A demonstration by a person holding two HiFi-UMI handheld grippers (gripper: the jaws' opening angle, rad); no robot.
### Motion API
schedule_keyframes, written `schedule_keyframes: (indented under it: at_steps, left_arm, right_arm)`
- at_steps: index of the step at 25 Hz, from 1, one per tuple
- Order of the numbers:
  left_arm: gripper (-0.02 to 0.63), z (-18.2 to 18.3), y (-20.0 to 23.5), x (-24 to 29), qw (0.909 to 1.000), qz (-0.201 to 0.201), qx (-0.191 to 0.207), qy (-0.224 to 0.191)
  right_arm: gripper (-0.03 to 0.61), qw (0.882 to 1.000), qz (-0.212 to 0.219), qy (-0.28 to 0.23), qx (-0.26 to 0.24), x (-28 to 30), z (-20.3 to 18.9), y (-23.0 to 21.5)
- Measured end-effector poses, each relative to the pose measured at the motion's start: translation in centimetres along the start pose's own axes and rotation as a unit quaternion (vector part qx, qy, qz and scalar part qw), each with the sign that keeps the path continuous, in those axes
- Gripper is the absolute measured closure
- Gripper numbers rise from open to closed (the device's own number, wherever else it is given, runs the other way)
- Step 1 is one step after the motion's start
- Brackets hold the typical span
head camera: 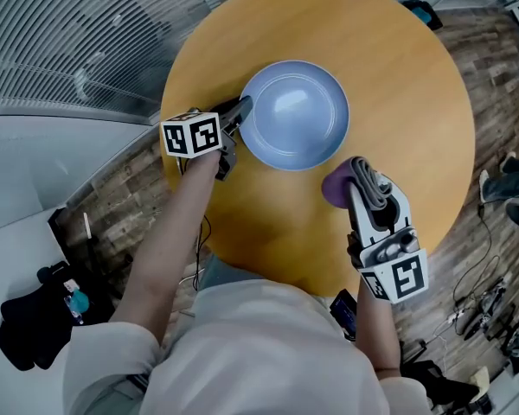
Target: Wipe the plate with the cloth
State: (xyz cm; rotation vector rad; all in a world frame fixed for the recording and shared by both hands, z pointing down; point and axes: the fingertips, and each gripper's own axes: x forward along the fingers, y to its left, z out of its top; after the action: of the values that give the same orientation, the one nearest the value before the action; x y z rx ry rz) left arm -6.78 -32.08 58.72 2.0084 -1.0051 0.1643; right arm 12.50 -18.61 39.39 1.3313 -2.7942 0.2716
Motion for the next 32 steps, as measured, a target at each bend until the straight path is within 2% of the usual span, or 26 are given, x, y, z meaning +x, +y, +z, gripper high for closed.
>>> schedule_keyframes:
  at_steps: [6,12,17,22,27,32]
  left_arm:
    - [0.575,1.5,-2.5,-4.3,0.9984,-0.016,0.017,-0.052]
    - [0.575,1.8,-4.2,-7.8,0.9962,-0.018,0.040,-0.075]
    - [0.575,1.6,-5.7,-10.7,0.9946,-0.030,0.037,-0.092]
    - [0.575,1.9,-7.1,-12.1,0.9926,-0.038,0.039,-0.108]
    - [0.575,2.2,-9.6,-13.8,0.9897,-0.046,0.069,-0.117]
    - [0.577,1.3,-11.5,-15.3,0.9886,-0.047,0.094,-0.108]
  right_arm:
    - [0.474,1.000,0.008,-0.009,-0.016,-0.6,1.4,1.5]
    - [0.474,0.999,0.003,-0.016,-0.032,-0.9,2.4,1.9]
    - [0.474,0.999,0.000,-0.019,-0.044,-1.7,3.2,2.8]
    - [0.474,0.998,-0.009,-0.027,-0.051,-2.3,4.2,2.9]
    - [0.474,0.997,-0.007,-0.036,-0.064,-2.9,5.6,4.2]
    - [0.474,0.998,-0.010,-0.028,-0.064,-3.6,5.8,5.5]
